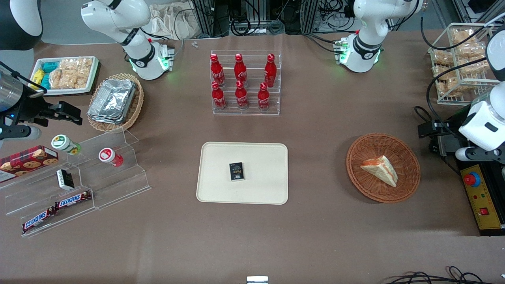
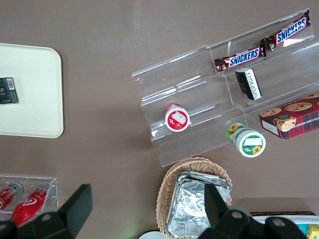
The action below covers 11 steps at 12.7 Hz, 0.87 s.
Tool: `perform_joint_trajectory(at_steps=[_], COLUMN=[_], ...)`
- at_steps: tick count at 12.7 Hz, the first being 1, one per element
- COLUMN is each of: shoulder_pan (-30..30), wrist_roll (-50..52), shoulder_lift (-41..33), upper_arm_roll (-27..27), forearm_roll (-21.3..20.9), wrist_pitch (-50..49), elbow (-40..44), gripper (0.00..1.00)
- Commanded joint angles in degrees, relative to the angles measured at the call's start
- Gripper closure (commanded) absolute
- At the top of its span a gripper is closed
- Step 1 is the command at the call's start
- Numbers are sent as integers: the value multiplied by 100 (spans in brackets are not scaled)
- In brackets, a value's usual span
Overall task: Place sandwich from basket to tray
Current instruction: 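Lower the open left gripper over the sandwich in the wicker basket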
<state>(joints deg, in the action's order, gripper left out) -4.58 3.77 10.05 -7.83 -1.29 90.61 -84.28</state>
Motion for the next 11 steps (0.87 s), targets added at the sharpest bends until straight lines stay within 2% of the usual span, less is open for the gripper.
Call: perform_joint_trajectory(at_steps=[1, 4, 6, 7, 8, 11], shoulder_pan=[54, 80, 80, 80, 63, 107], wrist_roll=[212, 544, 1167, 1944, 2779, 3891], shoulder_lift=[111, 278, 340, 436, 489, 402], upper_arm_roll=[-8, -8, 1, 10, 10, 1], forearm_roll=[-82, -91, -30, -12, 14, -82], wrist_pitch=[-79, -79, 86, 227, 533, 2131], elbow=[210, 210, 114, 0, -218, -1377], gripper=[0, 0, 0, 0, 0, 0])
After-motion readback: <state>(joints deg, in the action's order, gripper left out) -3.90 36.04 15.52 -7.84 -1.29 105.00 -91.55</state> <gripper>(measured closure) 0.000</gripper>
